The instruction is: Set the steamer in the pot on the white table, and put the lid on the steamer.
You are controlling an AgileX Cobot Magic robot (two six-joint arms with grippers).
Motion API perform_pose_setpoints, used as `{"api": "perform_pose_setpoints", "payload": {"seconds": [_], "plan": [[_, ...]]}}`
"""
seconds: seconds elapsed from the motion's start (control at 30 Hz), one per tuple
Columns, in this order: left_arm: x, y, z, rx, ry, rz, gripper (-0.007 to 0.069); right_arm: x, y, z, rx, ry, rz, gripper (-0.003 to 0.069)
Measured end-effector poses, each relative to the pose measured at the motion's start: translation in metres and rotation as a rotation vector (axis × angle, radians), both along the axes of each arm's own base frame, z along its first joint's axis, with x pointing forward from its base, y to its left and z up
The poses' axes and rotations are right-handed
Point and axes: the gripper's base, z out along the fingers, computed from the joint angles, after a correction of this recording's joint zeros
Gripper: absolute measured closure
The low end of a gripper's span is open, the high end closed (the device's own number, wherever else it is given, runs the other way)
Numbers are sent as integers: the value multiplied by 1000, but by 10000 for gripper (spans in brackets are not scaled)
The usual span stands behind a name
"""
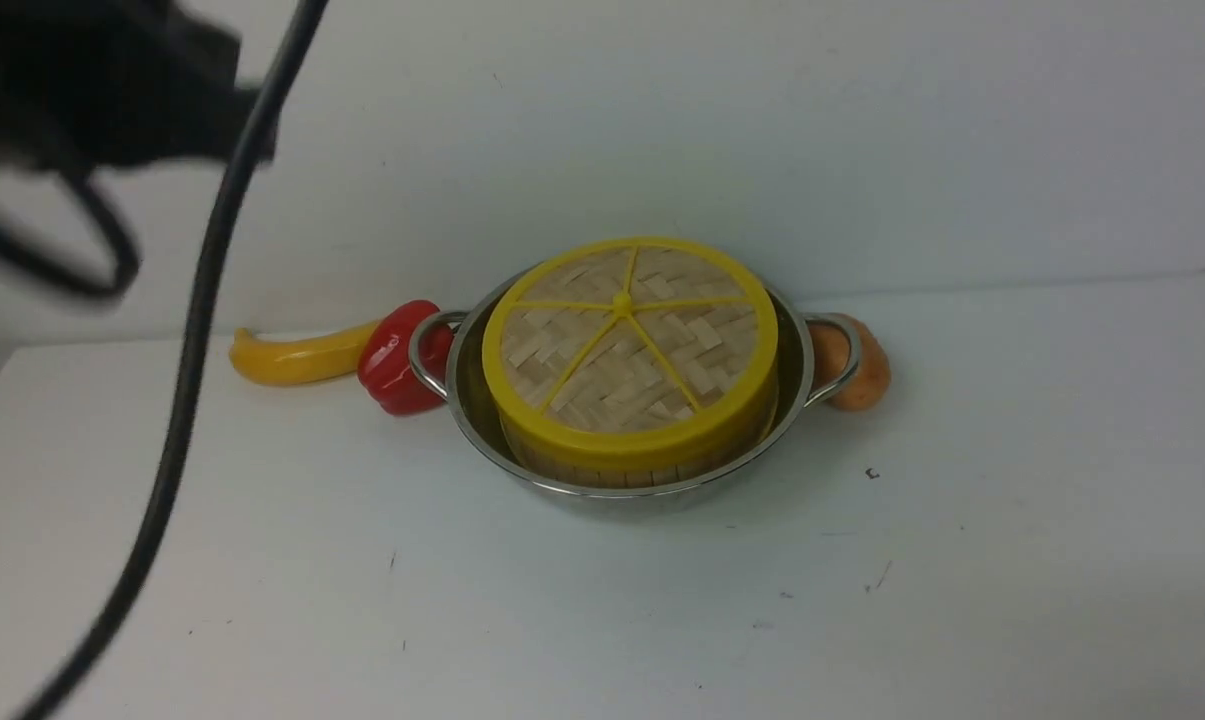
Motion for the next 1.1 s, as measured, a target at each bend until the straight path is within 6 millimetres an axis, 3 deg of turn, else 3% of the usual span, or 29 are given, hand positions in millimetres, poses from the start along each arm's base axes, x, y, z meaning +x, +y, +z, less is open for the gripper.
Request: {"api": "perform_pose_setpoints", "payload": {"seconds": [0.17,0.4,0.53,0.9,1.1], "plan": [[-54,35,-90,-6,-55,59,594,0,0,0,0,0,0,416],[-108,50,-177,-37,-187,63,594,0,0,0,0,0,0,416],[-126,54,-218,-103,-176,95,585,0,0,0,0,0,0,416],[-140,65,-241,-161,-92,258,573,0,0,0,0,0,0,416],[-144,67,-241,-164,-104,289,565,0,0,0,-6,0,0,416]]}}
